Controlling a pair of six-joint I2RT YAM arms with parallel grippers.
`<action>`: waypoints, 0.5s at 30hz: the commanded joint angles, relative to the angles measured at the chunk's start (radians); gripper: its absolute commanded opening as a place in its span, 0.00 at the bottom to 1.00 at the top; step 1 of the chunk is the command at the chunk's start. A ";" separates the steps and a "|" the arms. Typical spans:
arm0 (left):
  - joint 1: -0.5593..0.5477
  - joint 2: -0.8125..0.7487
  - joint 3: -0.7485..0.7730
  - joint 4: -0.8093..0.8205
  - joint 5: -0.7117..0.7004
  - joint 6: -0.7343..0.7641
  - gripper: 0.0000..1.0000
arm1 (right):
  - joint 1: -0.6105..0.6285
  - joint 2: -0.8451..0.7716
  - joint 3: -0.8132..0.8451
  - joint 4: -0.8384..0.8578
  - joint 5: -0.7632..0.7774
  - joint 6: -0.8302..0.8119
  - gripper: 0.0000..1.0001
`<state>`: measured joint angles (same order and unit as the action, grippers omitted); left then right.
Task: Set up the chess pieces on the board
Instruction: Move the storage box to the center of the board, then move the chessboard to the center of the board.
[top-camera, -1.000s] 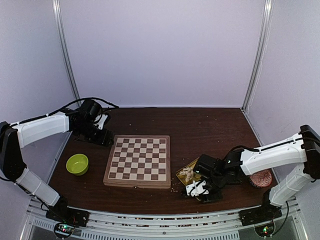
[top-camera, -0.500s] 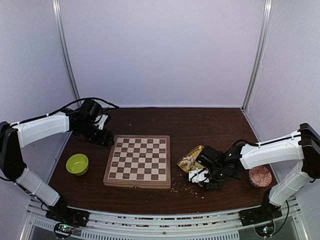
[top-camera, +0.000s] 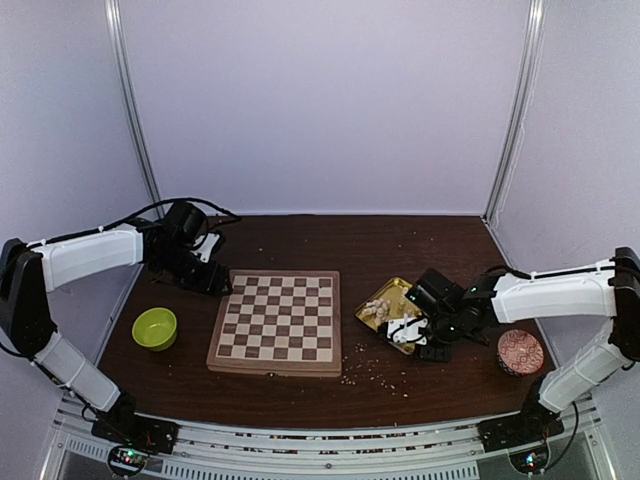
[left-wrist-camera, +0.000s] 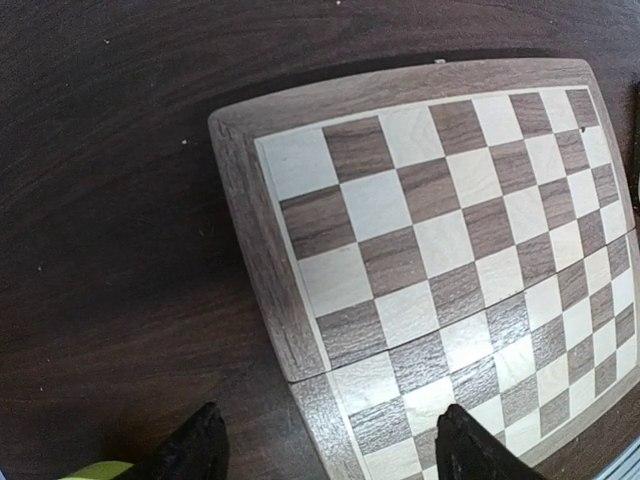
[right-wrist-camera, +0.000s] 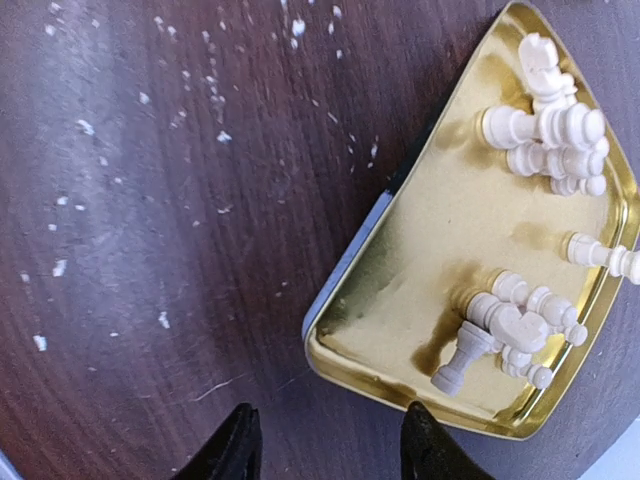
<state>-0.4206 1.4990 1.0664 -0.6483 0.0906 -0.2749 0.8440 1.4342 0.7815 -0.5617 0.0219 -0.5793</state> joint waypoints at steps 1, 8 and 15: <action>0.002 0.022 -0.004 0.017 0.023 -0.021 0.74 | 0.001 -0.081 0.047 -0.073 -0.140 0.010 0.47; 0.008 0.063 -0.028 0.018 0.064 -0.091 0.77 | 0.043 0.100 0.285 -0.069 -0.278 0.097 0.46; 0.008 0.066 -0.082 0.052 0.092 -0.125 0.90 | 0.092 0.360 0.487 -0.067 -0.341 0.180 0.47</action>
<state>-0.4179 1.5600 1.0130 -0.6407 0.1452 -0.3687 0.9215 1.6955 1.1904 -0.6098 -0.2512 -0.4644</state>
